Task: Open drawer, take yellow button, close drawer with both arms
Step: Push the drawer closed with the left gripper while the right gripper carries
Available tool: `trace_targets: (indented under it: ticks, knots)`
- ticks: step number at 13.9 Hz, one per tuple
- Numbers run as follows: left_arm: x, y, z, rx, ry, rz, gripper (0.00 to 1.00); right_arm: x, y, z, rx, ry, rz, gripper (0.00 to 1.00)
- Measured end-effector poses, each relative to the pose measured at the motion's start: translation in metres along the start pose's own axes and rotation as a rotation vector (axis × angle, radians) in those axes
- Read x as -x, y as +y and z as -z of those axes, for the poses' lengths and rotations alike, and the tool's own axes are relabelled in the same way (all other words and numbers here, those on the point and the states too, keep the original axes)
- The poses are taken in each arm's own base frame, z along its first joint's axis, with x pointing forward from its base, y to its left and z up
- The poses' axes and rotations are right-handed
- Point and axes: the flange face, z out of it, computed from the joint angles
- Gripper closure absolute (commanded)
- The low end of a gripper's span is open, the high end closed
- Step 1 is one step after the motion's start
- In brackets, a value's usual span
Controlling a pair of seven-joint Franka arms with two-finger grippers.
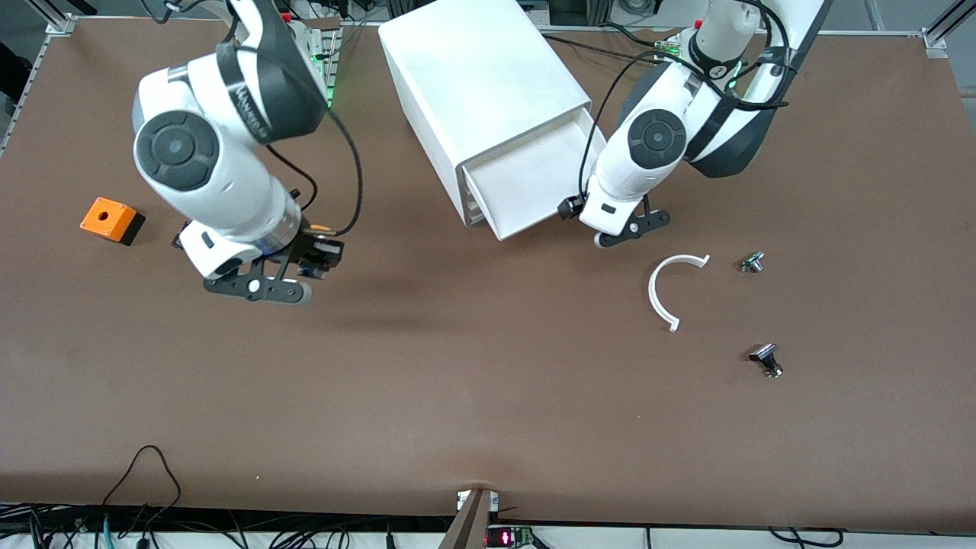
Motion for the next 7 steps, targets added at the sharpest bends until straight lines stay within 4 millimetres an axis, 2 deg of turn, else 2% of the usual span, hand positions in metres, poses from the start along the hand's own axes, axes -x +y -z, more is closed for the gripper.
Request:
trace_targets:
  ticks: [3,7]
  knots:
    - [0.019,0.004,-0.005,-0.044,-0.029,-0.009,0.02,-0.012,0.03,-0.027,0.016,0.006,0.033,1.0]
    - [0.062,0.021,-0.013,-0.084,-0.052,-0.015,0.02,-0.019,0.076,-0.079,0.019,0.052,0.101,1.0]
